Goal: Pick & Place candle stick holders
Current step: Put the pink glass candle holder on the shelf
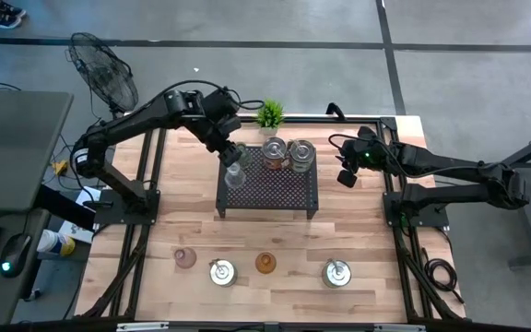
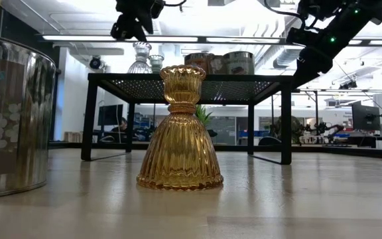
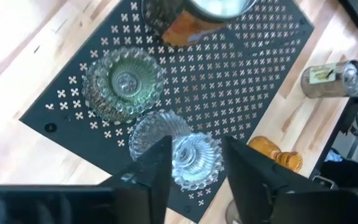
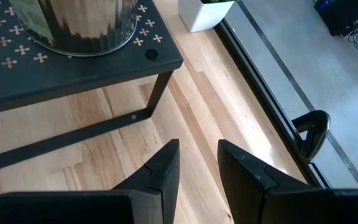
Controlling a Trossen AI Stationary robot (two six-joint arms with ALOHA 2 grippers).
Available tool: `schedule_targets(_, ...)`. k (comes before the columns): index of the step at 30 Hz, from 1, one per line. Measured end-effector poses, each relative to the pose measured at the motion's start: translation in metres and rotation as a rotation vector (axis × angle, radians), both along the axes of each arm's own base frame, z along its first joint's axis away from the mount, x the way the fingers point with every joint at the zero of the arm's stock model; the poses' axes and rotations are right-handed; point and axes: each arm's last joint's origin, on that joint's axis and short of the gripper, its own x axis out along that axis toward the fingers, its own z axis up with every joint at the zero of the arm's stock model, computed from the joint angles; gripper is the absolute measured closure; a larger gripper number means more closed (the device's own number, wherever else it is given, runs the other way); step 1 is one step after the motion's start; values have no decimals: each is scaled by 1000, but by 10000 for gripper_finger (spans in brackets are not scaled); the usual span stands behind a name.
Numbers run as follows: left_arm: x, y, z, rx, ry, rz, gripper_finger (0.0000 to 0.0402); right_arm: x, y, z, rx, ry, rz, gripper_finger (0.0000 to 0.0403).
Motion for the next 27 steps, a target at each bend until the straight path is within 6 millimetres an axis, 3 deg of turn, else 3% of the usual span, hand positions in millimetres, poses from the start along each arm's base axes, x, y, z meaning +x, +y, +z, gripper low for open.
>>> schedule_targets(6, -6, 0, 20, 87, -17, 0, 235, -1, 0, -1, 4, 11, -1, 302)
schedule_targets(10, -20, -2, 39, 224, -24, 13, 234, -1, 1, -2, 8, 22, -1, 302)
schedule_targets(15, -41, -7, 49, 349, -15, 42, 234, -2, 0, -2, 6, 26, -4, 302)
schedule_targets(20, -60, -13, 46, 397, -17, 68, 234, -2, 0, -2, 7, 28, -8, 302)
schedule_targets(27, -79, -20, 21, 412, -57, 77, 234, -7, 3, -7, 58, 85, -26, 302)
